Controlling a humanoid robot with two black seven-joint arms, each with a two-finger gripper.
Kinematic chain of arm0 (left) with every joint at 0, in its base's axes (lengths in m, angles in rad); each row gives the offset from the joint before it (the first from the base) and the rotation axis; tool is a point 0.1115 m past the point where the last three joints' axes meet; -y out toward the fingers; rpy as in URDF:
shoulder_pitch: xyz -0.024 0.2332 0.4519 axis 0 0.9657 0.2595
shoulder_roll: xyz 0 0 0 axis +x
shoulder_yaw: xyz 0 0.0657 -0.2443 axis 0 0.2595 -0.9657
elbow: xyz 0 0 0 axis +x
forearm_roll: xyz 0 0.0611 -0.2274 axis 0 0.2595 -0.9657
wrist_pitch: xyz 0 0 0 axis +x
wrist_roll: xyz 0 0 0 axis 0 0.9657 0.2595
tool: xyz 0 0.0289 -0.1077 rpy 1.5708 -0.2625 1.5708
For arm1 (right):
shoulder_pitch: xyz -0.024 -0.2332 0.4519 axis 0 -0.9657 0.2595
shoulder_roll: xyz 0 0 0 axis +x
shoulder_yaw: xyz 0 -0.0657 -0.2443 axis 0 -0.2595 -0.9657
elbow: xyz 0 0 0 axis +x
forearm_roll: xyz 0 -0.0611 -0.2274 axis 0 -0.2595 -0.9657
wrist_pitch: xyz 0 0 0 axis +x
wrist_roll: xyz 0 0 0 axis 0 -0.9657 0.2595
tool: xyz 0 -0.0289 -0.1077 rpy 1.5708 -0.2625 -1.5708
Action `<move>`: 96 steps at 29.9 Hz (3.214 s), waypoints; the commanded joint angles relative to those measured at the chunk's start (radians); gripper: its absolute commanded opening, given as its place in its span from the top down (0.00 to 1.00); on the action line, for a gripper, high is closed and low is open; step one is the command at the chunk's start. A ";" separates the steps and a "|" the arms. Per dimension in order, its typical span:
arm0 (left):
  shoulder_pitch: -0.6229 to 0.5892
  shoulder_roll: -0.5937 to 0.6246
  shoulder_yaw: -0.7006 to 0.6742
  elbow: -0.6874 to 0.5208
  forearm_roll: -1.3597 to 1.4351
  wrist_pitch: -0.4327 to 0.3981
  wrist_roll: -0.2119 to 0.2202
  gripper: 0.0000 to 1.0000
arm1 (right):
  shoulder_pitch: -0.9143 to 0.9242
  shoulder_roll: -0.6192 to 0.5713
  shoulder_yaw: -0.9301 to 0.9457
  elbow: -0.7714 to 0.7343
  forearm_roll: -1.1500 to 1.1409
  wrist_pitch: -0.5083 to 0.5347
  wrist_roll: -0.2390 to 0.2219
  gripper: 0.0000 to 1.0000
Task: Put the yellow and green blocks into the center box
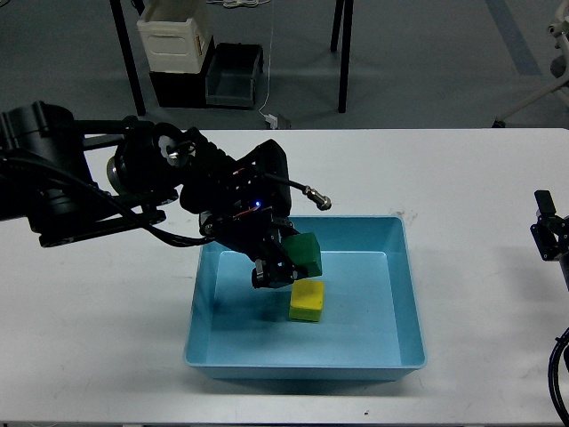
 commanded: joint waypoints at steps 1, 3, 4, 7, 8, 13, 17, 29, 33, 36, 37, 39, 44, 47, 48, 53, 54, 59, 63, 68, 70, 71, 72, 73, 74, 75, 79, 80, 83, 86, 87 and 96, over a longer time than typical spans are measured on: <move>0.011 -0.035 0.076 0.043 0.116 0.000 0.000 0.71 | 0.000 0.000 0.000 -0.001 0.001 0.000 0.000 0.00; 0.018 -0.033 0.088 0.044 0.116 0.000 0.000 0.71 | -0.002 0.002 0.000 0.001 0.000 -0.001 0.000 0.00; 0.023 -0.032 0.090 0.046 0.116 0.000 0.000 0.71 | -0.002 0.002 0.000 -0.001 0.001 0.000 0.000 0.00; 0.035 -0.028 0.091 0.056 0.116 0.000 0.000 0.70 | 0.000 0.014 0.000 0.001 0.001 0.000 0.000 0.00; 0.040 -0.028 0.091 0.058 0.116 0.000 0.000 0.69 | 0.000 0.015 0.000 0.001 0.001 0.000 0.000 0.00; 0.050 -0.027 0.088 0.063 0.116 0.000 0.000 0.67 | 0.000 0.015 -0.002 0.002 0.005 0.000 0.000 0.00; 0.041 -0.024 0.087 0.064 0.116 0.000 0.000 0.67 | 0.000 0.015 -0.002 0.002 0.005 0.000 0.000 0.00; 0.050 -0.032 0.061 0.075 0.058 0.000 0.000 0.01 | -0.002 0.017 -0.004 0.004 0.005 0.002 0.000 0.00; 0.052 -0.028 -0.005 0.075 -0.044 0.000 0.000 0.00 | 0.002 0.018 -0.026 0.013 0.006 0.008 0.000 0.00; 0.061 -0.027 -0.022 0.076 -0.113 0.000 0.000 0.00 | 0.008 0.018 -0.066 0.013 0.006 0.008 0.000 0.00; 0.063 -0.027 -0.021 0.076 -0.122 0.000 0.000 0.00 | 0.006 0.021 -0.073 0.013 0.006 0.008 0.000 0.00; 0.076 -0.030 -0.021 0.076 -0.116 0.000 0.000 0.00 | 0.006 0.021 -0.074 0.013 0.006 0.009 0.000 0.00; 0.107 -0.024 -0.018 0.076 -0.093 0.000 0.000 0.12 | 0.006 0.035 -0.073 0.010 0.006 0.006 0.000 0.00; 0.110 -0.015 -0.013 0.075 -0.016 0.000 0.000 0.38 | 0.006 0.038 -0.073 0.010 0.006 0.006 0.000 0.00; 0.110 -0.015 -0.010 0.075 0.004 0.000 0.000 0.44 | 0.006 0.038 -0.073 0.010 0.006 0.006 0.000 0.00; 0.116 -0.015 -0.004 0.078 0.045 0.000 0.000 0.56 | 0.006 0.038 -0.073 0.010 0.006 0.006 0.000 0.00; 0.118 -0.018 -0.002 0.079 0.045 0.000 0.000 0.54 | 0.006 0.038 -0.073 0.011 0.006 0.006 0.000 0.00; 0.116 -0.018 -0.004 0.079 0.036 0.000 0.000 0.16 | 0.005 0.037 -0.077 0.013 0.006 0.009 0.000 0.00; 0.118 -0.016 -0.007 0.082 0.031 0.000 0.000 0.13 | 0.005 0.037 -0.077 0.013 0.006 0.011 0.000 0.00; 0.130 -0.015 -0.015 0.086 0.022 0.000 0.000 0.10 | 0.003 0.038 -0.076 0.013 0.006 0.011 0.000 0.00; 0.130 -0.013 -0.031 0.095 0.001 0.000 0.000 0.10 | 0.003 0.037 -0.076 0.013 0.006 0.011 0.000 0.00; 0.132 -0.012 -0.051 0.095 -0.033 0.000 0.000 0.10 | 0.003 0.038 -0.076 0.011 0.006 0.011 0.000 0.00; 0.132 -0.004 -0.080 0.095 -0.088 0.000 0.000 0.10 | 0.005 0.038 -0.076 0.013 0.008 0.012 0.000 0.00; 0.136 0.007 -0.114 0.095 -0.164 0.000 0.000 0.10 | 0.005 0.038 -0.076 0.013 0.008 0.014 0.000 0.00; 0.145 0.013 -0.146 0.095 -0.244 0.000 0.000 0.10 | 0.006 0.038 -0.076 0.013 0.009 0.014 0.000 0.00; 0.159 0.017 -0.188 0.095 -0.330 0.000 0.000 0.10 | 0.008 0.038 -0.076 0.013 0.020 0.015 0.000 0.00; 0.251 0.039 -0.355 0.089 -0.696 0.000 0.000 0.09 | 0.017 0.040 -0.080 0.016 0.194 0.031 0.000 0.00; 0.285 0.056 -0.383 0.089 -0.770 0.000 0.000 0.07 | 0.028 0.040 -0.086 0.018 0.248 0.044 0.000 0.00; 0.394 0.068 -0.493 0.089 -0.959 0.000 0.000 0.00 | 0.069 0.032 -0.114 0.019 0.439 0.119 -0.024 0.00; 0.512 0.074 -0.605 0.090 -1.044 0.000 0.000 0.00 | 0.092 0.029 -0.119 0.024 0.587 0.160 -0.116 0.00; 0.546 0.071 -0.643 0.090 -1.052 0.000 0.000 0.00 | 0.101 0.029 -0.119 0.024 0.619 0.164 -0.137 0.00; 0.874 0.050 -0.894 0.037 -1.457 0.159 0.000 0.00 | 0.138 0.044 -0.132 0.025 0.934 0.172 -0.248 0.00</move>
